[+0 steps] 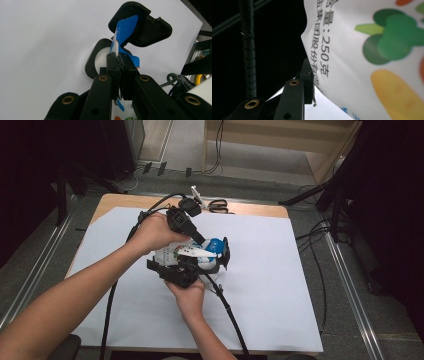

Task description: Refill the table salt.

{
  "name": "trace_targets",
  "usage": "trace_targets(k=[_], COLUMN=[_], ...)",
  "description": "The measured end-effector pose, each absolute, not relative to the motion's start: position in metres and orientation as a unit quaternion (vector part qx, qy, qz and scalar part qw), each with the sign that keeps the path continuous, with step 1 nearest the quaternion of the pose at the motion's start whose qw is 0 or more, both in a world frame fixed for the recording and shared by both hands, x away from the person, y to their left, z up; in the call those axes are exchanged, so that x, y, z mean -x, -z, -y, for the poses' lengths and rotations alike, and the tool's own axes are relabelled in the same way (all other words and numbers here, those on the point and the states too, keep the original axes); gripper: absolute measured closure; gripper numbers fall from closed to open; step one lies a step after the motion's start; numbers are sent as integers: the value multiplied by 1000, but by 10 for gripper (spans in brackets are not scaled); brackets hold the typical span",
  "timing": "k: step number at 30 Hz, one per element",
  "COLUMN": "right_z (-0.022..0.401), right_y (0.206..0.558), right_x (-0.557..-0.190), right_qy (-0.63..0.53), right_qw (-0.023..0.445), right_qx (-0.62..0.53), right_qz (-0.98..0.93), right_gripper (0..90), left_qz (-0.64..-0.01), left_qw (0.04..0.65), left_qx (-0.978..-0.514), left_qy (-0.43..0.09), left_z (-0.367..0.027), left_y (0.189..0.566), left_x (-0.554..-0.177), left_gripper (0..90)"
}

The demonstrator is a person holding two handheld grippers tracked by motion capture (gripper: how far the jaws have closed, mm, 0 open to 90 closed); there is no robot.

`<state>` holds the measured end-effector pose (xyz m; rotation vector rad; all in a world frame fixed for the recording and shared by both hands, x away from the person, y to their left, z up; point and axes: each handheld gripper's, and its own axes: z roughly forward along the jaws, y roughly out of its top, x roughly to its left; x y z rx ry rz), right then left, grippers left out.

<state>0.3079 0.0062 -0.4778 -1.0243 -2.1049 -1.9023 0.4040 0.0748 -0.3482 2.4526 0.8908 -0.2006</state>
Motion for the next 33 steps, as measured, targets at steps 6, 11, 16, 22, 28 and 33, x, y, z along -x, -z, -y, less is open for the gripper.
trace_targets(k=[6,11,16,22,28,33], right_z=[-8,-5,-3,-2,0,2], right_y=[482,485,487,489,490,493], right_x=[-306,-307,-307,-305,-304,-302], right_qy=[614,608,601,588,579,578], right_qw=[50,51,50,39,28,27], right_qx=[333,335,338,332,329,331], right_qz=[714,718,723,736,745,745], right_gripper=[677,667,651,632,617,611], left_qz=[-330,-329,-329,-328,-330,-329], left_qw=[264,273,287,304,319,327], left_qx=[-903,-901,-896,-890,-885,-883], left_qy=[70,71,78,81,79,78], left_z=[-80,-83,-87,-95,-105,-109], left_y=[347,345,345,344,340,338], left_x=[-402,-400,-397,-395,-392,-390], left_gripper=[891,893,895,897,899,900])
